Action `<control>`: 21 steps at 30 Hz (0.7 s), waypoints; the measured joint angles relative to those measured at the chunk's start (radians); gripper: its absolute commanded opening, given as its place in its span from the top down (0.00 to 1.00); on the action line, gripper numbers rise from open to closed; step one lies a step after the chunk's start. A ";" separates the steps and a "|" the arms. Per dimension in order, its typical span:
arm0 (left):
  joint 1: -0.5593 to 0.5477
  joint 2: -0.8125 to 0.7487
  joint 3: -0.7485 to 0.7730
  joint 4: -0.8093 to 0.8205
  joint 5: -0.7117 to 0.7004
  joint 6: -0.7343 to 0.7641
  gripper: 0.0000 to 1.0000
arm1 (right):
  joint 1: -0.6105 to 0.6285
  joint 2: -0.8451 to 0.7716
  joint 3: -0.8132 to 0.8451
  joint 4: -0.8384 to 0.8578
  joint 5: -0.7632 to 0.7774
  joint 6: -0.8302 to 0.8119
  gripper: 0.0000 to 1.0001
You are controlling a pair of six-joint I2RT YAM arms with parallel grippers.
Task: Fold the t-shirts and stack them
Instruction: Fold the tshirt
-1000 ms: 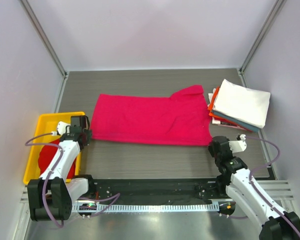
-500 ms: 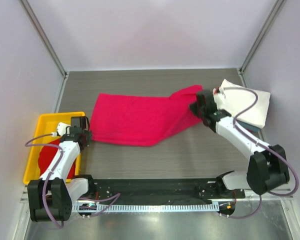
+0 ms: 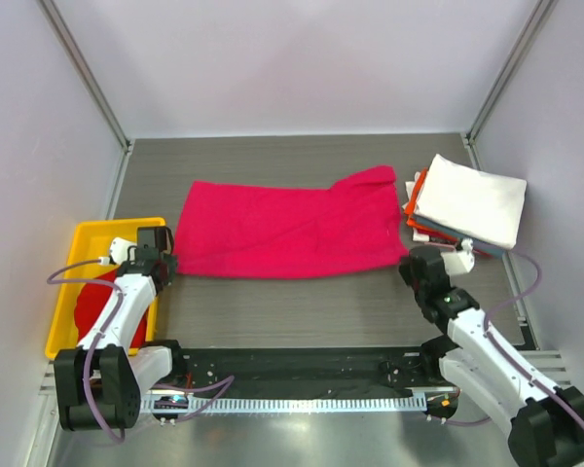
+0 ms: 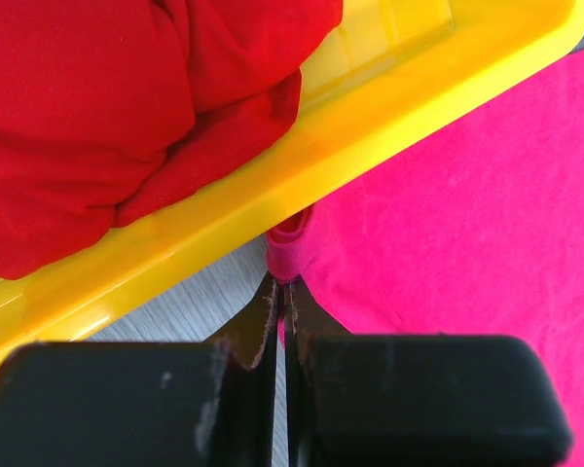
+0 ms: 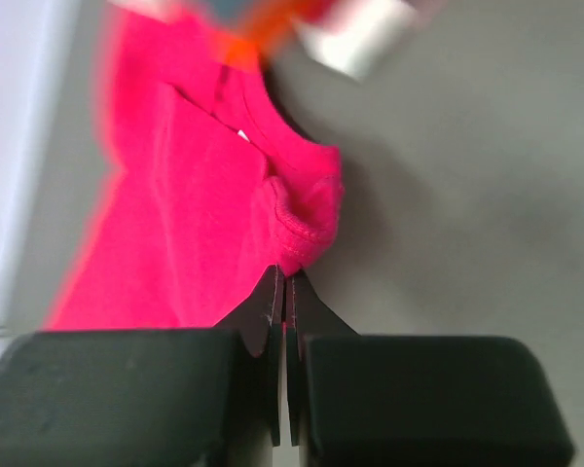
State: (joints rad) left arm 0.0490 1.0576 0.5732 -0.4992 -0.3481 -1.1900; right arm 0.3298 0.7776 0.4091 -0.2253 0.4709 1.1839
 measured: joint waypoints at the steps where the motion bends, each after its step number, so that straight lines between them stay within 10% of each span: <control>1: 0.000 0.001 0.000 0.000 0.000 0.002 1.00 | 0.000 -0.029 -0.055 -0.026 -0.001 0.013 0.99; 12: 0.000 -0.008 0.000 -0.014 0.000 0.020 1.00 | 0.000 -0.152 -0.187 -0.183 0.004 0.066 0.98; 16: 0.000 -0.030 0.000 -0.029 0.002 0.021 1.00 | 0.000 -0.154 -0.187 -0.212 0.006 0.079 0.64; 21: 0.003 -0.080 -0.027 -0.039 0.008 0.022 0.85 | 0.000 -0.166 -0.179 -0.293 0.019 0.094 0.61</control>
State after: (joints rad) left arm 0.0525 0.9779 0.5461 -0.5381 -0.3401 -1.1683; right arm 0.3298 0.6121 0.2298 -0.5182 0.4900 1.2778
